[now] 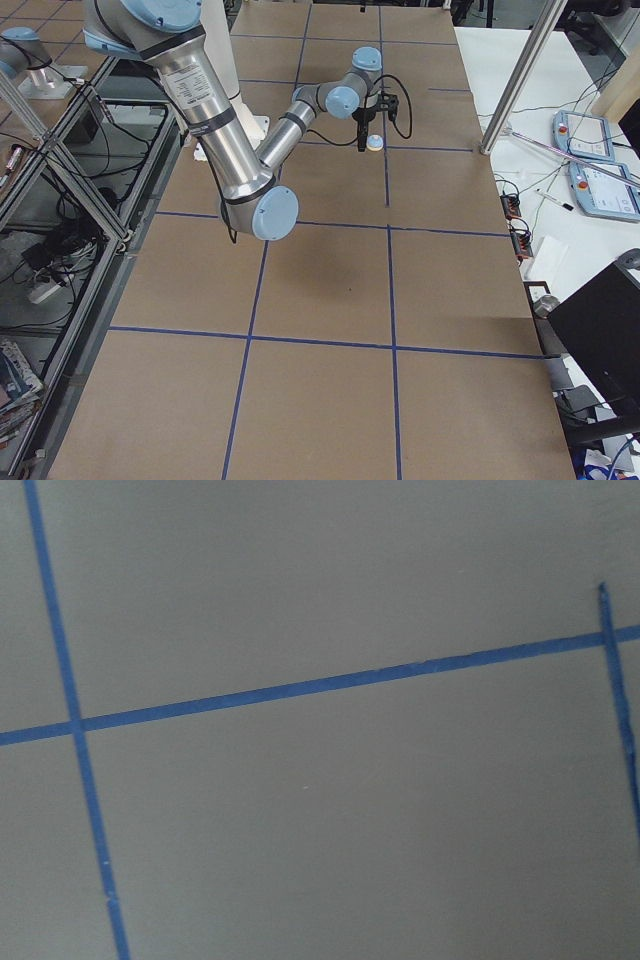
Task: Place and press bell with both arms
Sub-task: 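Retract the left arm while the right arm reaches toward the bell, then press down on the bell's top button with the right gripper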
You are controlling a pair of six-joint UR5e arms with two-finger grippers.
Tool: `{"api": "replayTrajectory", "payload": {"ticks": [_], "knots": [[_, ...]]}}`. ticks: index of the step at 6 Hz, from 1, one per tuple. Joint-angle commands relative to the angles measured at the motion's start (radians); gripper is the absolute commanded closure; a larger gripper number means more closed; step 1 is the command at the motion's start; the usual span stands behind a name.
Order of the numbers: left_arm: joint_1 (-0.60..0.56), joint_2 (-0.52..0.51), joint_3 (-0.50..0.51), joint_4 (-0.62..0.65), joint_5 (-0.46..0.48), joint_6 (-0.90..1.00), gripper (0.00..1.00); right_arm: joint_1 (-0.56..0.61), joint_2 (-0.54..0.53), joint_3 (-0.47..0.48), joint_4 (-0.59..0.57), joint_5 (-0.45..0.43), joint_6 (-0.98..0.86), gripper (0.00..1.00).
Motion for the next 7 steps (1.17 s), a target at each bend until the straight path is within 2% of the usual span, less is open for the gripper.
{"api": "replayTrajectory", "payload": {"ticks": [1, 2, 3, 4, 5, 7], "knots": [[-0.117, 0.014, 0.093, 0.001, -0.011, 0.147, 0.00, -0.120, 0.213, -0.228, 0.005, -0.121, 0.111, 0.00], [-0.120, 0.033, 0.095, -0.006, -0.069, 0.146, 0.00, -0.135, 0.316, -0.375, 0.023, -0.147, 0.117, 0.12], [-0.120, 0.041, 0.094, -0.008, -0.105, 0.144, 0.00, -0.133, 0.339, -0.493, 0.156, -0.149, 0.114, 0.40], [-0.120, 0.041, 0.094, -0.008, -0.105, 0.144, 0.00, -0.130, 0.352, -0.558, 0.218, -0.184, 0.091, 0.60], [-0.120, 0.041, 0.095, -0.008, -0.105, 0.142, 0.00, -0.121, 0.369, -0.586, 0.217, -0.199, 0.032, 0.78], [-0.118, 0.041, 0.097, -0.008, -0.105, 0.139, 0.00, -0.110, 0.370, -0.585, 0.162, -0.198, -0.034, 0.82]]}}
